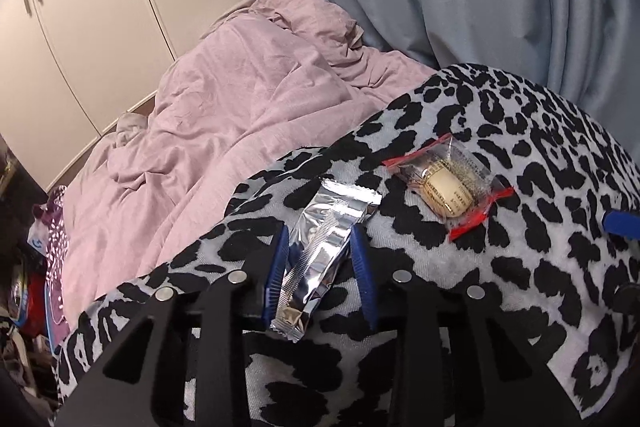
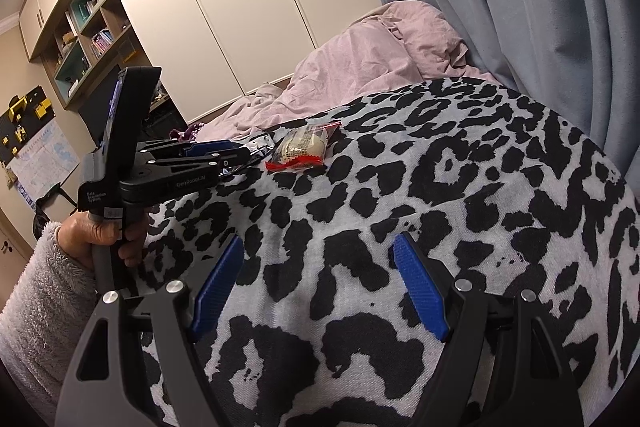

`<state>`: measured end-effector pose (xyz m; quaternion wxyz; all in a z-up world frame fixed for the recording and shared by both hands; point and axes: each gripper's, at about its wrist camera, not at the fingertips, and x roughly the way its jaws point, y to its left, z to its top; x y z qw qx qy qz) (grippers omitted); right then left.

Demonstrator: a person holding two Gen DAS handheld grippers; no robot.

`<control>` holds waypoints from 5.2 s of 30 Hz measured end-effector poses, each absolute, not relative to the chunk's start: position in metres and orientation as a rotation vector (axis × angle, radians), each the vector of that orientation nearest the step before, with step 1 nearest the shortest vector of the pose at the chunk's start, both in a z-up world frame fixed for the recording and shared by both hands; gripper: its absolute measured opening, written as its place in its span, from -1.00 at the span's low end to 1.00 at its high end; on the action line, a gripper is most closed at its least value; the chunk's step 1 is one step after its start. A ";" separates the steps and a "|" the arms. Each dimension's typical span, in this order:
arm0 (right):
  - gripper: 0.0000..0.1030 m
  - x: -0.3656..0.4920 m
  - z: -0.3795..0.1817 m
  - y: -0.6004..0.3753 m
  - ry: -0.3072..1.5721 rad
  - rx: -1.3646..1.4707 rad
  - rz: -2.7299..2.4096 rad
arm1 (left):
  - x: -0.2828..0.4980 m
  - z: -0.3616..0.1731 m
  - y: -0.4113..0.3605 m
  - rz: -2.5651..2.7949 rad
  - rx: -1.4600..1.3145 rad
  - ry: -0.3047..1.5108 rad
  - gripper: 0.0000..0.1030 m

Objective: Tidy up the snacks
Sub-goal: 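Lift the silver bar with the left gripper while the right gripper approaches the cake bag, then close the right gripper on the clear red-trimmed cake bag and lift, then carry the silver bar to the basket while the right gripper carries the cake bag, then open the left gripper over the basket to drop the silver bar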

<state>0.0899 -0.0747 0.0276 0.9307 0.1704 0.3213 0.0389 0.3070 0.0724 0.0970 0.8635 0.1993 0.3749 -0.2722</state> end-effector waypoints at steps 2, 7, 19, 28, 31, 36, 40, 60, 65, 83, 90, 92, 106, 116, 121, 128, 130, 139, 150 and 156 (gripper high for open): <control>0.50 0.090 0.028 -0.075 0.659 0.348 0.077 | 0.309 0.096 0.072 -0.573 0.422 0.793 -0.34; 0.50 0.091 0.028 -0.075 0.661 0.350 0.080 | 0.308 0.094 0.068 -0.590 0.437 0.797 0.22; 0.50 0.095 0.033 -0.070 0.670 0.311 0.074 | 0.312 0.102 0.083 -0.579 0.337 0.812 -0.66; 0.50 0.132 0.063 -0.063 0.683 0.221 0.083 | 0.288 0.128 0.107 -0.569 0.247 0.747 -0.66; 0.50 0.157 0.066 -0.056 0.720 0.214 0.113 | 0.291 0.124 0.108 -0.556 0.273 0.758 -0.53; 0.50 0.204 0.059 -0.040 0.801 0.149 0.080 | 0.300 0.116 0.109 -0.551 0.250 0.779 0.30; 0.45 0.232 0.045 -0.032 0.853 0.100 0.057 | 0.305 0.107 0.104 -0.538 0.274 0.801 0.33; -0.20 0.211 0.057 -0.046 0.793 0.141 0.081 | 0.308 0.107 0.100 -0.545 0.255 0.830 -0.39; -0.20 0.195 0.068 -0.045 0.763 0.157 0.100 | 0.294 0.126 0.109 -0.543 0.228 0.810 -0.71; -0.20 0.179 0.060 -0.047 0.770 0.184 0.132 | 0.318 0.089 0.101 -0.504 0.259 0.909 -0.04; -0.20 0.178 0.055 -0.052 0.775 0.204 0.131 | 0.310 0.097 0.104 -0.518 0.219 0.878 -0.32; -0.20 0.175 0.057 -0.051 0.768 0.206 0.135 | 0.303 0.106 0.112 -0.509 0.191 0.858 -0.32; -0.20 0.141 0.081 -0.009 0.715 0.192 0.238 | 0.220 0.158 0.192 -0.367 0.003 0.742 -0.32; -0.20 0.124 0.086 0.044 0.719 0.153 0.345 | 0.158 0.163 0.290 -0.116 -0.118 0.705 -0.32; -0.20 0.119 0.089 0.075 0.719 0.126 0.404 | 0.124 0.169 0.341 -0.004 -0.152 0.672 -0.32; -0.20 0.112 0.089 0.107 0.731 0.099 0.462 | 0.086 0.172 0.393 0.124 -0.163 0.646 -0.32; -0.20 0.110 0.089 0.114 0.734 0.089 0.471 | 0.076 0.170 0.408 0.165 -0.174 0.642 -0.32; -0.20 0.108 0.091 0.147 0.744 0.050 0.525 | 0.054 0.150 0.452 0.261 -0.222 0.676 -0.32; -0.20 0.105 0.095 0.191 0.747 -0.002 0.590 | 0.039 0.145 0.464 0.311 -0.212 0.650 0.14; -0.20 0.101 0.099 0.218 0.741 -0.031 0.635 | 0.029 0.146 0.459 0.392 -0.129 0.614 0.58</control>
